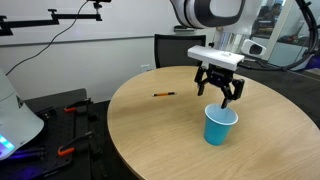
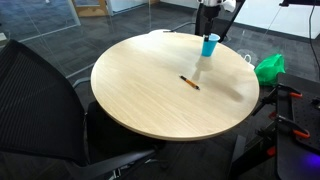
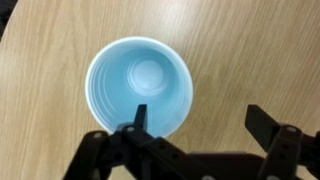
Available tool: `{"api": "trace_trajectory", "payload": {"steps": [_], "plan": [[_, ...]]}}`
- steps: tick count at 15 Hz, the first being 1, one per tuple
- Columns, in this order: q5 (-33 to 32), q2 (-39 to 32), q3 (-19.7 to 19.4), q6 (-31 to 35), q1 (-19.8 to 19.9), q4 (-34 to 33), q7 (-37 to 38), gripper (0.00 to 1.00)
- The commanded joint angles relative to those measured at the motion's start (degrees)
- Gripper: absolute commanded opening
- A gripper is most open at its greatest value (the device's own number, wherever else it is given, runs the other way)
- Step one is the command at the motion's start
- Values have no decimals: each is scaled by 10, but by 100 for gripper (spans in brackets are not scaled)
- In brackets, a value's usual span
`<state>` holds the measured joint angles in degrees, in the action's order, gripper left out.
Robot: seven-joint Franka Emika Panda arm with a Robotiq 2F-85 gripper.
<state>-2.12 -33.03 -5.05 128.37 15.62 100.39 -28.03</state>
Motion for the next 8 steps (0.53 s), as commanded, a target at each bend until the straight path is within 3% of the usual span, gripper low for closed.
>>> {"api": "trace_trajectory", "payload": {"steps": [1, 5, 6, 8], "plan": [[16, -19, 13, -3, 15, -17, 2, 100], [21, -27, 14, -2, 19, -12, 4, 100], [23, -29, 15, -2, 20, -12, 5, 84], [24, -31, 16, -1, 22, -11, 5, 68]]}}
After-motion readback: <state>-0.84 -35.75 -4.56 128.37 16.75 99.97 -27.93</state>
